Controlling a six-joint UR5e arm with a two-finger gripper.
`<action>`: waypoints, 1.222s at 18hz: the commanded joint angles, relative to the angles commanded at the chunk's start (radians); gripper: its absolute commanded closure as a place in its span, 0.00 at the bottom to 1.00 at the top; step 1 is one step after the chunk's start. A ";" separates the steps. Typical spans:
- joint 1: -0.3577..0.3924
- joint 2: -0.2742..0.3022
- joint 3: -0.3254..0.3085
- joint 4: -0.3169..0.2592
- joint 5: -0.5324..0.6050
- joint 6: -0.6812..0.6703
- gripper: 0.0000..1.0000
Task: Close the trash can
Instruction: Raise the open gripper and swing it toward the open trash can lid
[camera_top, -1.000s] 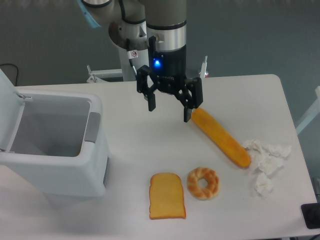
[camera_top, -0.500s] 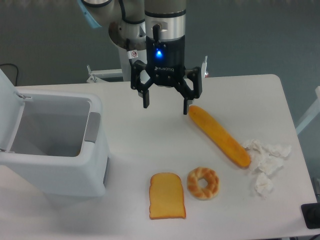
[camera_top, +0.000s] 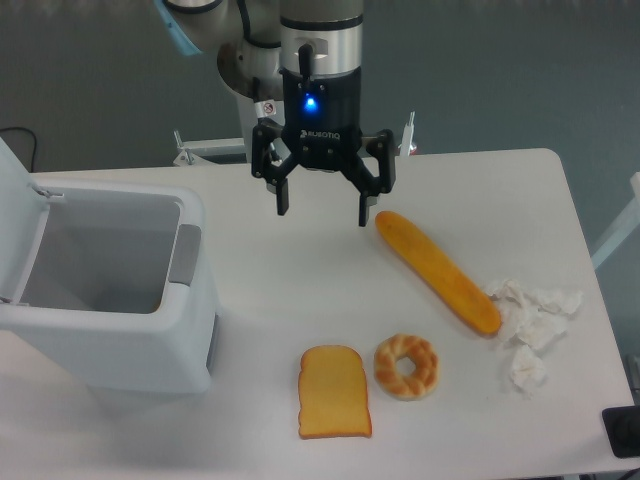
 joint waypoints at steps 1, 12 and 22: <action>0.000 -0.002 0.005 0.000 -0.012 -0.029 0.00; -0.015 0.048 0.017 -0.002 -0.156 -0.181 0.00; -0.063 0.107 0.023 -0.002 -0.422 -0.347 0.00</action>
